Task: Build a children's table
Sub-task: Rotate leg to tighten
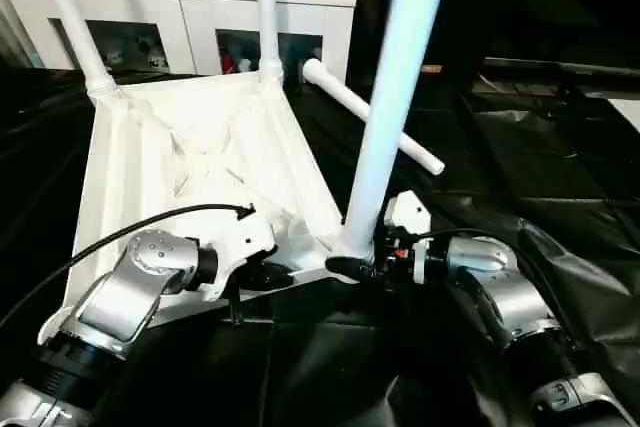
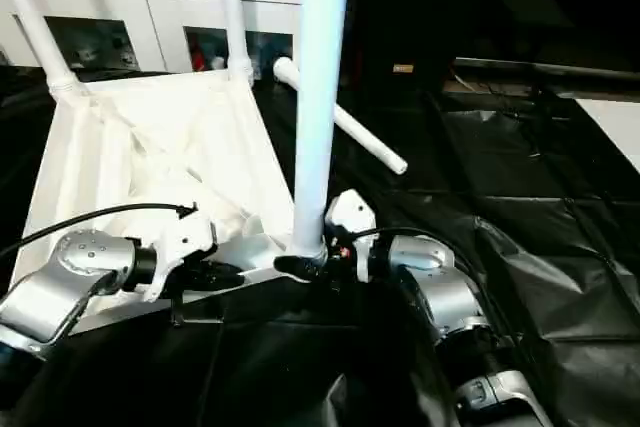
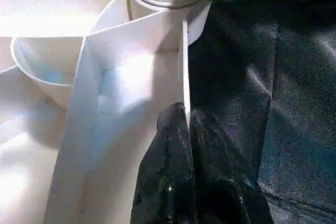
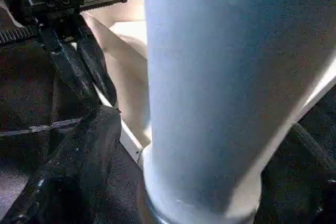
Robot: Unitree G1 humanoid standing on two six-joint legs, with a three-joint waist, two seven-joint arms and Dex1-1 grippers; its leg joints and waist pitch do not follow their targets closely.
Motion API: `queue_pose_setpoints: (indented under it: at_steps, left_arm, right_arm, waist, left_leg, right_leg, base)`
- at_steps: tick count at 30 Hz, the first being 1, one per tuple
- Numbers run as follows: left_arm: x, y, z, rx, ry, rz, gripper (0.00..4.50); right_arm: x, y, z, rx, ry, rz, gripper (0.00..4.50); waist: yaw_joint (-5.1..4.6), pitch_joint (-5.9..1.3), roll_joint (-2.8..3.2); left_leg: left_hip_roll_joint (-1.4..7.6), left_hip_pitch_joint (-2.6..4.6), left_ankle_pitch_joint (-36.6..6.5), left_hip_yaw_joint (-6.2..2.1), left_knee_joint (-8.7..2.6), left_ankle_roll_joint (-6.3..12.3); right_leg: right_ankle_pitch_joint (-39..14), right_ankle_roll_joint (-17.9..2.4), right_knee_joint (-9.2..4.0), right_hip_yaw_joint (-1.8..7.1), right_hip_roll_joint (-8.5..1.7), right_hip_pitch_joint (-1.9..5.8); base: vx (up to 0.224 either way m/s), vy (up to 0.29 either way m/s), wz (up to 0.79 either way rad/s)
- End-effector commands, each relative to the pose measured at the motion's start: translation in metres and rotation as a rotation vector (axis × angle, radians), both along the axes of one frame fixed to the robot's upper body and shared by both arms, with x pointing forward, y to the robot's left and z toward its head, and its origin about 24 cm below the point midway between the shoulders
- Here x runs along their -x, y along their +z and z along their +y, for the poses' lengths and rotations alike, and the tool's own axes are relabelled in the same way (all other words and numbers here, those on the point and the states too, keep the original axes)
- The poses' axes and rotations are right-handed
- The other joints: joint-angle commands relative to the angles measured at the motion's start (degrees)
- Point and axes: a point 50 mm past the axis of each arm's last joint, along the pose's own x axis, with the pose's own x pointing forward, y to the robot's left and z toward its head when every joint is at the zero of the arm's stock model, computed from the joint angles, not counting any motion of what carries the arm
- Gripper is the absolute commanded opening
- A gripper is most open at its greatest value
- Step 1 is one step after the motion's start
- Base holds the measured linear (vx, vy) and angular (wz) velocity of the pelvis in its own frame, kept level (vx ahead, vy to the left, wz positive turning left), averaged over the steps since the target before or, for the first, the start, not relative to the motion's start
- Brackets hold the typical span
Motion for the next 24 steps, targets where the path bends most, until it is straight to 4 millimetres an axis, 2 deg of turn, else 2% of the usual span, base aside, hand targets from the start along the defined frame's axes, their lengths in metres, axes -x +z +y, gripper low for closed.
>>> queue_pose_setpoints:
  at_steps: [1, 3, 8, 10, 12, 16, 21, 24]
  left_arm:
    - [0.0023, -0.0104, -0.0026, -0.031, 0.0, 0.026, 0.0]
    - [0.0017, -0.0108, -0.0023, -0.036, -0.001, 0.021, 0.0]
    - [0.0015, -0.0112, -0.0021, -0.018, -0.003, 0.06, 0.0]
    - [0.0005, -0.011, -0.0019, -0.019, 0.003, 0.056, 0.54]
    - [-0.002, -0.0111, -0.001, -0.038, 0.011, 0.027, 0.57]
    - [-0.0033, -0.0121, 0.0, -0.051, 0.018, 0.021, 0.57]
    - [-0.0037, -0.0117, -0.0006, -0.045, 0.017, 0.028, 0.57]
    - [-0.0041, -0.0113, -0.0013, -0.03, 0.022, 0.032, 0.26]
  right_arm:
    - [0.0022, 0.0004, 0.003, 0.008, 0.032, -0.005, 3.92]
    - [0.0023, 0.0006, 0.0032, 0.008, 0.035, -0.005, 3.92]
    - [0.002, 0.0002, 0.0026, 0.012, 0.031, -0.005, 3.92]
    - [0.0022, -0.0005, 0.0025, 0.017, 0.03, -0.007, 3.95]
    - [0.0027, -0.0014, 0.0025, 0.023, 0.03, -0.009, 3.95]
    - [0.003, -0.0017, 0.0025, 0.024, 0.028, -0.009, 3.95]
    - [0.0029, -0.0018, 0.0022, 0.025, 0.026, -0.01, 3.95]
    - [0.0031, -0.003, 0.0016, 0.038, 0.031, -0.012, 3.95]
  waist:
    - [-0.15, -2.66, 0.36]
    - [-0.04, -2.7, 0.38]
    - [0.04, -2.79, 0.49]
    - [0.05, -2.84, 0.53]
    - [-0.03, -2.93, 0.53]
    - [-0.14, -3.0, 0.51]
    - [-0.19, -2.91, 0.61]
    - [-0.24, -2.95, 0.54]
  left_leg:
    - [1.39, 0.34, -10.86, -0.01, -3.73, 1.48]
    - [1.34, 0.22, -10.58, -0.06, -3.7, 1.43]
    - [1.3, 0.32, -10.55, -0.06, -3.67, 1.21]
    - [1.3, 0.29, -10.26, -0.08, -3.62, 1.23]
    - [1.19, 0.16, -9.31, -0.06, -3.49, 1.51]
    - [1.24, 0.12, -8.87, -0.13, -3.44, 1.73]
    - [1.29, 0.26, -10.25, -0.12, -3.51, 1.54]
    - [1.28, 0.23, -9.67, -0.1, -3.45, 1.62]
  right_leg:
    - [-5.87, -12.36, -3.73, 2.73, -3.3, 2.26]
    - [-6.16, -11.91, -3.76, 2.73, -3.3, 2.35]
    - [-5.27, -12.2, -3.62, 2.68, -3.19, 2.31]
    - [-4.67, -12.27, -3.55, 2.66, -3.19, 2.36]
    - [-2.94, -12.46, -3.39, 2.63, -3.09, 2.45]
    - [-1.99, -12.69, -3.29, 2.59, -3.17, 2.61]
    - [-3.75, -12.9, -3.47, 2.6, -3.19, 2.5]
    - [-2.79, -13.05, -3.38, 2.6, -3.15, 2.51]
  base:
    - [0.0, 0.0, 0.0]
    - [0.0, 0.0, 0.0]
    - [0.0, 0.0, 0.0]
    - [0.0, 0.0, 0.0]
    - [0.0, 0.0, 0.0]
    - [0.0, 0.0, 0.0]
    - [0.0, 0.0, 0.0]
    - [0.0, 0.0, 0.0]
